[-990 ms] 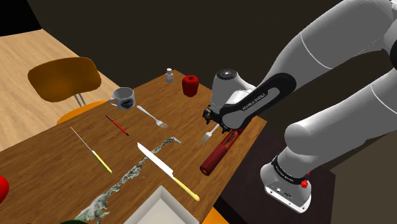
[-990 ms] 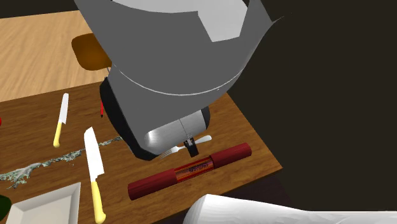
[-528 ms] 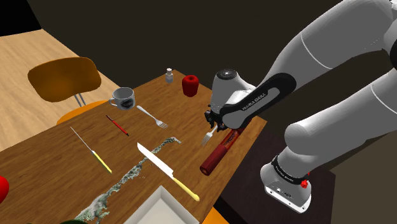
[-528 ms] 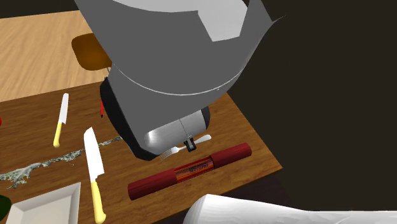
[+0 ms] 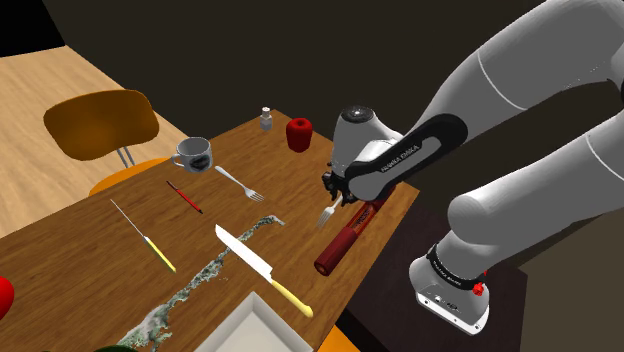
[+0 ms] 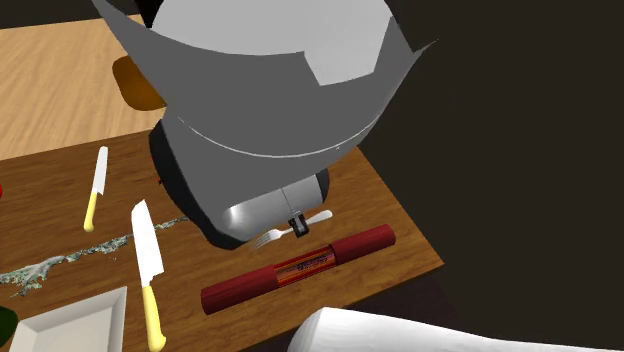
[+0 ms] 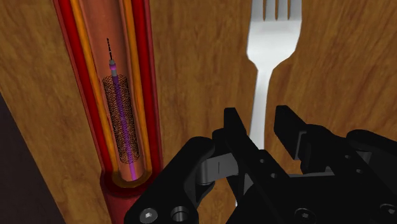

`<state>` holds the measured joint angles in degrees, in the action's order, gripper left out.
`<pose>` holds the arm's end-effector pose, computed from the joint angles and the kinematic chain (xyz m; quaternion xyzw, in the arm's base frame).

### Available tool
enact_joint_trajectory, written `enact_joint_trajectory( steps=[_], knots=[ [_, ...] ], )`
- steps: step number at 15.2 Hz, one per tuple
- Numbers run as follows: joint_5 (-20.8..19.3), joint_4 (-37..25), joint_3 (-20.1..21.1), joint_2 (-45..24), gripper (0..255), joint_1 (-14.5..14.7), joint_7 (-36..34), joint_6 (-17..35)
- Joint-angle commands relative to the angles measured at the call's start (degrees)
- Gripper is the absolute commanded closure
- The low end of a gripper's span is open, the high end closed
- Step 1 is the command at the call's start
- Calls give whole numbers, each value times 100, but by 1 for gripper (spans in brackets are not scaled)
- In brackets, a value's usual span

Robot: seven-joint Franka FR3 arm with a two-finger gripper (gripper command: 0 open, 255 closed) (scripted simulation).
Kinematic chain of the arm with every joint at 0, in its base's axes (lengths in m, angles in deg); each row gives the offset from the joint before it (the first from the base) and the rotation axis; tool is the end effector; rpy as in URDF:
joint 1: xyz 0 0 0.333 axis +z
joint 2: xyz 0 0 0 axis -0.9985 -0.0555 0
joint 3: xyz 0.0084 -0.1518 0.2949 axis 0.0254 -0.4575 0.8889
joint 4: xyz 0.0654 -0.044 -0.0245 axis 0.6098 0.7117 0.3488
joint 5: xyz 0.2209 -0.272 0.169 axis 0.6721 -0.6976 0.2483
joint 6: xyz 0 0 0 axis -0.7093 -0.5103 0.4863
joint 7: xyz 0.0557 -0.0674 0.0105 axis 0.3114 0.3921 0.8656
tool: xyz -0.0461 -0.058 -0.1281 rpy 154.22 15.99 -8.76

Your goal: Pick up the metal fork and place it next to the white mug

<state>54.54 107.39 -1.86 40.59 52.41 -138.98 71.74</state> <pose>0.3479 0.0563 0.2177 0.7505 -0.6567 0.0513 0.0527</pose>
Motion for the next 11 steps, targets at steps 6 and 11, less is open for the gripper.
enact_joint_trajectory(
  steps=[6,11],
  knots=[
    [690,-95,-506,775,255,610,568,-808],
    [893,-210,-777,1251,255,849,793,-1381]
  ],
)
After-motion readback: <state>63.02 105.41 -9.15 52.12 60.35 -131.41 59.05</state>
